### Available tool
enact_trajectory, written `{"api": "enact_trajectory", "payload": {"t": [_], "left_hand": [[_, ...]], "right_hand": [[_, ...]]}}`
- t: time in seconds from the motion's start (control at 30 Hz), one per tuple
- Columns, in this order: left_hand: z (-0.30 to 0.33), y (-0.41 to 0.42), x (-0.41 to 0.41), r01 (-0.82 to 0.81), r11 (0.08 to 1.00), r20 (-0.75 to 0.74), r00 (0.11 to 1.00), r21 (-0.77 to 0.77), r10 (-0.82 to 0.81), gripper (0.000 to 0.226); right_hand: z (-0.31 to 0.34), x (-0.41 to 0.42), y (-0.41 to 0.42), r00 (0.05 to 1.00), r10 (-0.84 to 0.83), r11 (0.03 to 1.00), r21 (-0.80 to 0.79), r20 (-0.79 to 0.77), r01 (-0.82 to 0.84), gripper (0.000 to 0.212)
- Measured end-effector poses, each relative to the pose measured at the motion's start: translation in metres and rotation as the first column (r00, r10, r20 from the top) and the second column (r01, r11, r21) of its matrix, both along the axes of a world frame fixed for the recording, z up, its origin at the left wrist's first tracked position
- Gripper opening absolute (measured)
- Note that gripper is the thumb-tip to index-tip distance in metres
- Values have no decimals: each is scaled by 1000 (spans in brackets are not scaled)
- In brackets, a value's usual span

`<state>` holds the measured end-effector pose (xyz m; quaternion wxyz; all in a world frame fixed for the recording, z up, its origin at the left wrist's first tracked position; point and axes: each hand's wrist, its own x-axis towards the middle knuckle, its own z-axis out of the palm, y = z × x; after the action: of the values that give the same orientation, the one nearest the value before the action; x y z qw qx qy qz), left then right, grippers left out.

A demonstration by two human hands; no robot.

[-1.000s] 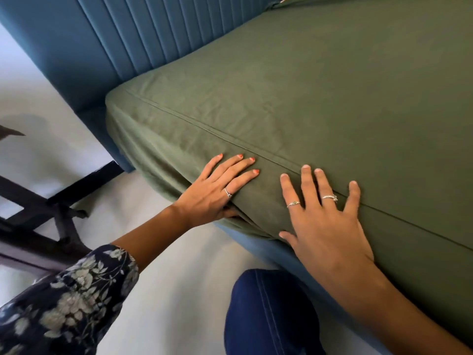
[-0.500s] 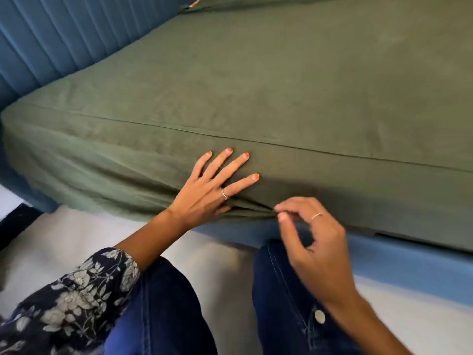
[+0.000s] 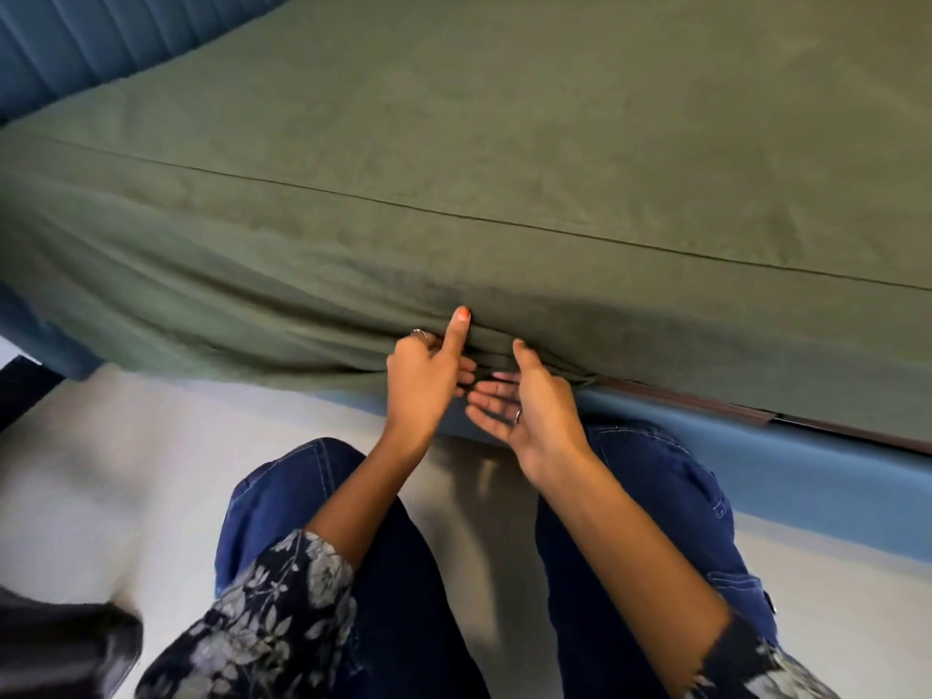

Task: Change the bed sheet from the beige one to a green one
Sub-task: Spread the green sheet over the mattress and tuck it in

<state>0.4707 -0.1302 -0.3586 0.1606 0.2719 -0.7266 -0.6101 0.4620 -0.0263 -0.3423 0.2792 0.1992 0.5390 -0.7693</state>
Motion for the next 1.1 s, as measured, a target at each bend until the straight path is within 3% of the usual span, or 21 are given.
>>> {"api": "enact_trajectory", "payload": {"t": [0.1, 0.27, 0.43, 0.53, 0.67, 0.83, 0.93, 1.1], "left_hand": [[-12, 3, -6, -77, 984, -66, 994, 161, 89, 40], [-24, -4, -2, -85, 994, 39, 996, 72, 82, 43], [-24, 1, 1, -114, 987, 57, 993, 113, 108, 47], [-23, 13, 6, -178, 969, 91, 982, 173, 164, 52], [-21, 34, 5, -321, 880, 111, 947, 350, 301, 51], [-6, 37, -3, -368, 854, 139, 930, 369, 340, 42], [5, 35, -11, -378, 786, 115, 921, 490, 372, 30], [18, 36, -15, -366, 627, 105, 905, 687, 413, 21]], "right_hand": [[-3, -1, -1, 1000, 8, 1000, 15, -23, -8, 33], [-6, -3, -7, 998, -53, 998, -17, 32, 54, 25], [-6, 0, -3, 989, -110, 992, -50, 101, 116, 22], [-8, 3, -3, 962, -240, 967, -52, 128, 248, 21], [-11, 8, -15, 865, -487, 867, -52, 122, 496, 14], [-5, 7, -23, 743, -645, 741, -93, 180, 665, 15], [4, 2, -23, 710, -668, 682, -200, 221, 703, 17], [31, 6, -14, 777, -561, 658, -415, 286, 628, 8]]}}
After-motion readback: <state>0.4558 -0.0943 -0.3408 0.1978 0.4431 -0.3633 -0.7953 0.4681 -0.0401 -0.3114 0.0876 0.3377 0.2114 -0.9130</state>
